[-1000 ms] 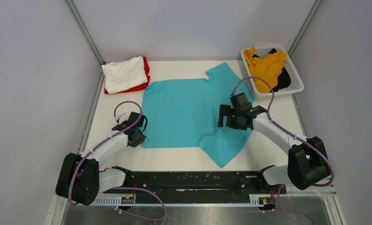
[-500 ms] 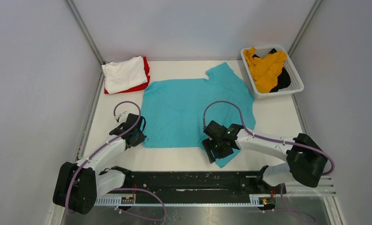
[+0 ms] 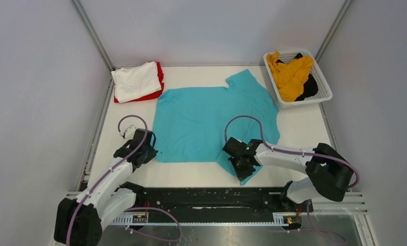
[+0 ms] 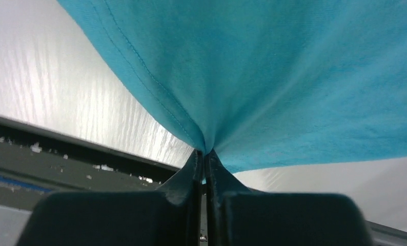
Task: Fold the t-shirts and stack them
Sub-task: Grab the side of the flattened tshirt closest away from the robot with both arms, then fold the flattened tshirt in 1/3 of the way
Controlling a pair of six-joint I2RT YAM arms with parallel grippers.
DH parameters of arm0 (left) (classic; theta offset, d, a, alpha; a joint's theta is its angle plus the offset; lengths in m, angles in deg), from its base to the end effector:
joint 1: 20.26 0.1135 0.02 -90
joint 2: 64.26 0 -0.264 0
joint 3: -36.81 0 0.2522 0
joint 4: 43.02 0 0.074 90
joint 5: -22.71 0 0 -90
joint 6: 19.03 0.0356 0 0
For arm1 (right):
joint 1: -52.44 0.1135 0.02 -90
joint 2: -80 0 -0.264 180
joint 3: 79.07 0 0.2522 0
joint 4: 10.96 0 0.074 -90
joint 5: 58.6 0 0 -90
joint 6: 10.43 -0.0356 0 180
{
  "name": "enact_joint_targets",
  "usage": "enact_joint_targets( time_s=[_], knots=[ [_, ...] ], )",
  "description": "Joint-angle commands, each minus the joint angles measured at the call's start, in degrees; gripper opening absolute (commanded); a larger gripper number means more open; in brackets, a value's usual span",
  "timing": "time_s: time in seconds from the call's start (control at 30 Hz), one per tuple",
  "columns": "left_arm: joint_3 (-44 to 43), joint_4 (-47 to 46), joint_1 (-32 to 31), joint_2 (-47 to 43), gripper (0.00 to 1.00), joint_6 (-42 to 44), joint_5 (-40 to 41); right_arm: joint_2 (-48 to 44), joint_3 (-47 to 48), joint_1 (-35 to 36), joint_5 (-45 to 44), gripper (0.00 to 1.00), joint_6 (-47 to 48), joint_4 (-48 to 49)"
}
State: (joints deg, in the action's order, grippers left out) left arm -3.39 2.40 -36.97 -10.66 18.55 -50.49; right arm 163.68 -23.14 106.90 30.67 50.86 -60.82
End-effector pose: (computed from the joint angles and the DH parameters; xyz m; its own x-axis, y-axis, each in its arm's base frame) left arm 0.1606 -0.0375 0.1751 -0.6043 -0.6107 -0.5117 -0.5689 0.7804 -0.2595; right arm 0.1385 0.1931 0.1514 -0.8880 -0.4168 -0.1942 -0.4395 0.8935 0.0922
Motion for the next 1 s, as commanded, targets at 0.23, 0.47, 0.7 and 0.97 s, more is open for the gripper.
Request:
enact_joint_targets(
  time_s=[0.23,0.47,0.7,0.97],
  knots=[
    [4.1,19.9,-0.7,-26.1,0.00,-13.5,2.1,-13.2,-7.2,5.0,10.6,0.00,-5.0,-8.8],
    [3.7,18.4,-1.8,-29.2,0.00,-13.2,0.6,-18.5,-2.4,4.7,5.1,0.00,-3.0,-14.9],
    [0.1,8.3,-1.7,-23.6,0.00,-9.7,1.6,-21.1,4.1,-3.9,-0.9,0.00,1.2,-12.4],
    [-5.4,-0.6,-1.5,-10.5,0.00,-7.3,3.9,-19.3,11.5,-13.4,-7.6,0.00,5.9,-8.1]
  ],
)
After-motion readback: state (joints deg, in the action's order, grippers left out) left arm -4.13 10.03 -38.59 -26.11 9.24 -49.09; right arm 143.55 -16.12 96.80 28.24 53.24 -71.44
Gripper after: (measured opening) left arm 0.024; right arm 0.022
